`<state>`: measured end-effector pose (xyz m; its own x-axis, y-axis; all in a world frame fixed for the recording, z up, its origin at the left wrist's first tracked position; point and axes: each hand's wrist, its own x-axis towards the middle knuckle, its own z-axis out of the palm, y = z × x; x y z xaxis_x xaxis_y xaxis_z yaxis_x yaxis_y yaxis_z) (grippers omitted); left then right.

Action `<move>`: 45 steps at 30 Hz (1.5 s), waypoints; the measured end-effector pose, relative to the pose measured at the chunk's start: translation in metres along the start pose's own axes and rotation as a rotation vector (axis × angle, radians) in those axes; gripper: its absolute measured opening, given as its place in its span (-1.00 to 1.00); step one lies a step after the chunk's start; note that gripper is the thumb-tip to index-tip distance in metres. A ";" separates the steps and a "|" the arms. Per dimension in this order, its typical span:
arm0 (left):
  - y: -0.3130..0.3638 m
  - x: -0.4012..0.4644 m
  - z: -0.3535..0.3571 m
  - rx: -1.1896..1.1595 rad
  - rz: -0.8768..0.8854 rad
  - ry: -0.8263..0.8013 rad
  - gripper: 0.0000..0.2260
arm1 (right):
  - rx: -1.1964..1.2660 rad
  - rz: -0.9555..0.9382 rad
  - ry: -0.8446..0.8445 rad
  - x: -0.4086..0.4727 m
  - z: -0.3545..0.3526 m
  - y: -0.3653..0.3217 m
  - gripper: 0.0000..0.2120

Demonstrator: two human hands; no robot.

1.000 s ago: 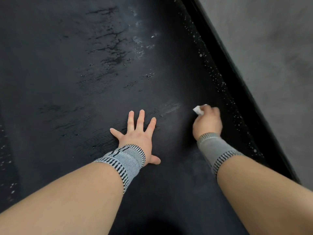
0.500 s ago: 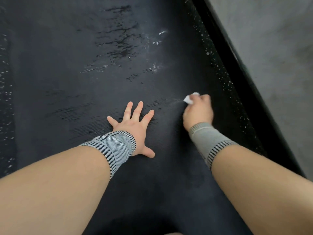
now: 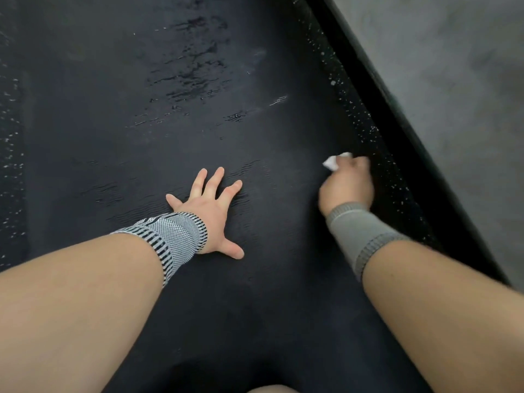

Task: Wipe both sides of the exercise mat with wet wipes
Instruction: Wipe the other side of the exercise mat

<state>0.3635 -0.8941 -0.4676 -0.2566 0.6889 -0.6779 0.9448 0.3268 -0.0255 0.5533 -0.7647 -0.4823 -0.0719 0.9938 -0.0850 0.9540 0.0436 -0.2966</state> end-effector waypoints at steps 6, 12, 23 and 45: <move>0.000 0.001 0.000 0.010 -0.003 0.007 0.26 | -0.030 -0.673 -0.257 -0.039 0.016 -0.018 -0.67; -0.001 0.001 0.001 -0.012 0.008 0.005 0.25 | 0.074 0.080 0.071 -0.002 0.004 0.035 -0.68; -0.004 0.000 0.002 -0.033 0.029 0.032 0.25 | 0.025 -0.298 0.029 -0.051 0.012 0.019 -0.72; -0.111 -0.058 0.029 -0.055 -0.167 -0.029 0.16 | 0.088 -0.367 -0.343 -0.160 0.028 -0.087 -0.71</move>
<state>0.2792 -0.9894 -0.4471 -0.4023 0.6031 -0.6888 0.8768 0.4704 -0.1003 0.4741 -0.9298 -0.4692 -0.5032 0.8230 -0.2636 0.8208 0.3599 -0.4435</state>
